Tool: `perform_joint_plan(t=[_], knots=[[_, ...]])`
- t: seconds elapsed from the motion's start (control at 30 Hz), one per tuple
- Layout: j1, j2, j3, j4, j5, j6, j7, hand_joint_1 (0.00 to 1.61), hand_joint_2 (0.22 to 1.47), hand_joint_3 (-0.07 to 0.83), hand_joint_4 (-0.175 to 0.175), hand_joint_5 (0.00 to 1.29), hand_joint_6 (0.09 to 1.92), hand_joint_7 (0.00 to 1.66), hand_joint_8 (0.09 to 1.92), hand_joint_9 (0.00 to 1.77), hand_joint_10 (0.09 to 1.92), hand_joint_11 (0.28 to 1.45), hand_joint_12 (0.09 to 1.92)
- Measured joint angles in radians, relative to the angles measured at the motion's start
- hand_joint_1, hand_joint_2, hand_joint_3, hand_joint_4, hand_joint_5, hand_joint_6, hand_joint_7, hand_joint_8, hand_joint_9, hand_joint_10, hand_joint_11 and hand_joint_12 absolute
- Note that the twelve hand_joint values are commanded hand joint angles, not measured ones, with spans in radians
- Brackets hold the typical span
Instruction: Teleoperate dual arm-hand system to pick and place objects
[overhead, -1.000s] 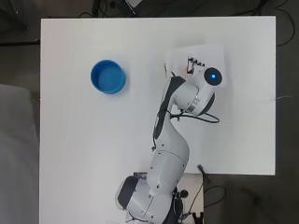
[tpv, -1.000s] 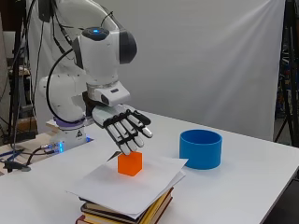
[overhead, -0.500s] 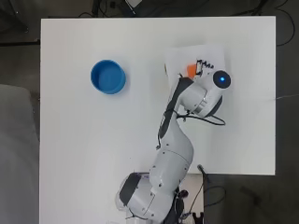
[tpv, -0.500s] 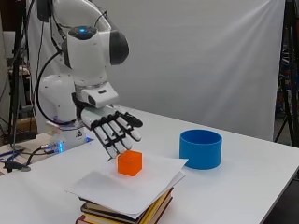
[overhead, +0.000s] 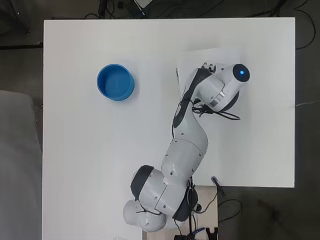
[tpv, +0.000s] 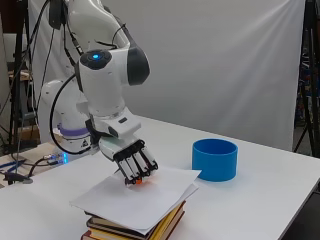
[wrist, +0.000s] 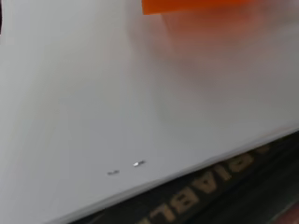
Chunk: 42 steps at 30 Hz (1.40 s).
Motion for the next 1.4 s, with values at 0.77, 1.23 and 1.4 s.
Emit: perform_joint_plan(t=[0.77,1.23,1.4], knots=[[0.872,-0.39,-0.758,-0.041,-0.202,-0.042,0.097,0.95,1.19,0.0,0.175,0.82,1.24,1.34,1.92,1.61,1.9,1.21,1.77],[0.757,-0.491,-0.107,-0.013,-0.299,-0.051,0.264,0.96,1.17,-0.002,0.175,0.85,1.18,1.39,1.92,1.66,1.92,1.27,1.76],[0.73,-0.363,-0.11,0.037,-0.227,-0.045,0.231,0.98,1.16,-0.002,0.175,0.88,1.15,1.41,1.92,1.67,1.92,1.28,1.75]])
